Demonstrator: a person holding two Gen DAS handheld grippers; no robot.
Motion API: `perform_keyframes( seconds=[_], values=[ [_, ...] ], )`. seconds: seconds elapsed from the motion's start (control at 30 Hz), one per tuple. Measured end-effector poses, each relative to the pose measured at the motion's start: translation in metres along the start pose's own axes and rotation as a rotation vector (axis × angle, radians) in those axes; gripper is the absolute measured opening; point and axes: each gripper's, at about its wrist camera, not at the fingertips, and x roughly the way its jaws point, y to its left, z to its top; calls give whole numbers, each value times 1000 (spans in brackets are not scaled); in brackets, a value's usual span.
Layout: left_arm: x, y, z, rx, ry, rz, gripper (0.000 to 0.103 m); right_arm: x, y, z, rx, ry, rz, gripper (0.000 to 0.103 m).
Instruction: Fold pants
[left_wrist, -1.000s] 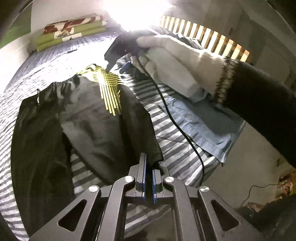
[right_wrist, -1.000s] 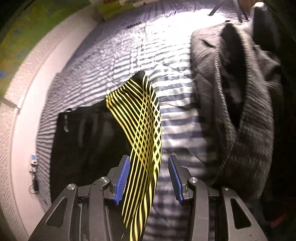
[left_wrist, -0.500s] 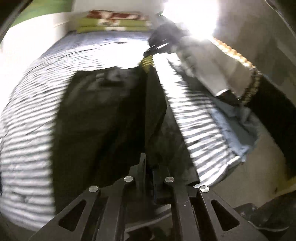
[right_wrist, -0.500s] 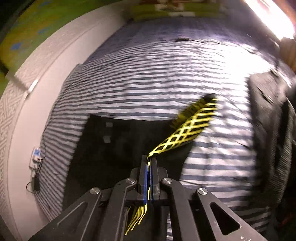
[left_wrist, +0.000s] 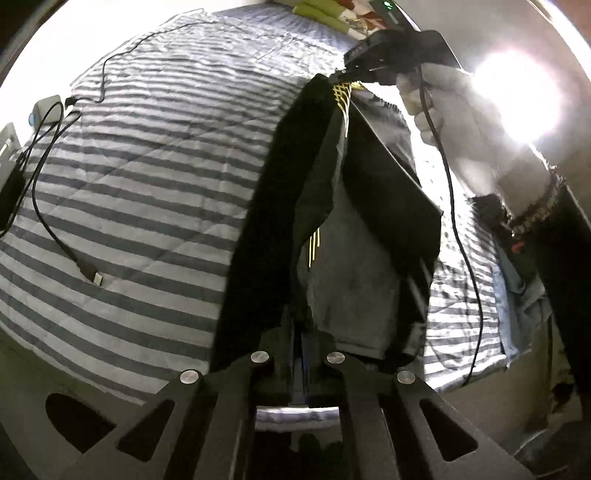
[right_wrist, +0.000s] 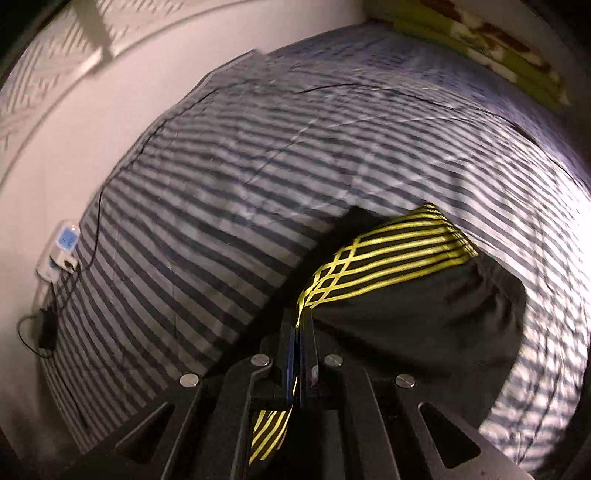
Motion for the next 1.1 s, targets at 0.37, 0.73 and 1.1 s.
perform_keyframes(
  seconds=[0.37,0.73,1.1],
  values=[
    [22,12,1,-21,83,109,12,-109,-12,-125,-129,-125,195,27],
    [30,13,1,-57,26,144,19,-95,55,-321,-441,7,210,32],
    [21,-9,-7,-37,-17,162,4,-80,62,-338,-511,-6,123,13]
  ],
)
